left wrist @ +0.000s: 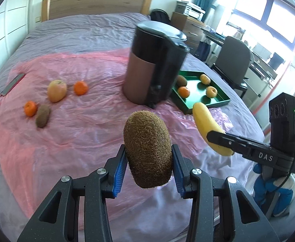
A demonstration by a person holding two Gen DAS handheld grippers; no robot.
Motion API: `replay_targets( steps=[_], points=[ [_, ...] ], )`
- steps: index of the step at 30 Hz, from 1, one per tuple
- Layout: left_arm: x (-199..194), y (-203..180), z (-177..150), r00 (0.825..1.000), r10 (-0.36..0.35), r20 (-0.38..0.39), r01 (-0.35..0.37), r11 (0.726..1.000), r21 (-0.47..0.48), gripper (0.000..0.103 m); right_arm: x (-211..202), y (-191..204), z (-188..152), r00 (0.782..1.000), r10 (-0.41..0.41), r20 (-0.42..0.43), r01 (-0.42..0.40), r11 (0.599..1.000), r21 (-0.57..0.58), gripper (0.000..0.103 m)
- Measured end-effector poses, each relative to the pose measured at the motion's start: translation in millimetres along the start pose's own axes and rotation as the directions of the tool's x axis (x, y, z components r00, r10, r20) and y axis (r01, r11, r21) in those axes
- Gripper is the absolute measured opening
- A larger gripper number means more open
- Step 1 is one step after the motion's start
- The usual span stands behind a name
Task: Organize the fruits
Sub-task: 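Lift and carry the kiwi and banana with both tools to the green tray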
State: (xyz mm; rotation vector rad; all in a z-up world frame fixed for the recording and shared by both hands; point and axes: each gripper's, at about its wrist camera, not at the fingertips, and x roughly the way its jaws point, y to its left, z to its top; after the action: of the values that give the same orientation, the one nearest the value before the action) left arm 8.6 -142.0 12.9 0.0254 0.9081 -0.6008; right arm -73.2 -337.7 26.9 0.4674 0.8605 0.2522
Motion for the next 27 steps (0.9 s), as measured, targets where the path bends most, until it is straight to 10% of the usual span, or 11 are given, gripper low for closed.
replay_targets(
  steps=[27],
  points=[
    [129.7,-148.6,90.5,0.983,-0.137,-0.119,0.161,0.96,0.228,0.037,-12.3,-153.8,97.7,0.98,-0.141,0.143,0.126,0.986,0.112,0.031]
  ],
)
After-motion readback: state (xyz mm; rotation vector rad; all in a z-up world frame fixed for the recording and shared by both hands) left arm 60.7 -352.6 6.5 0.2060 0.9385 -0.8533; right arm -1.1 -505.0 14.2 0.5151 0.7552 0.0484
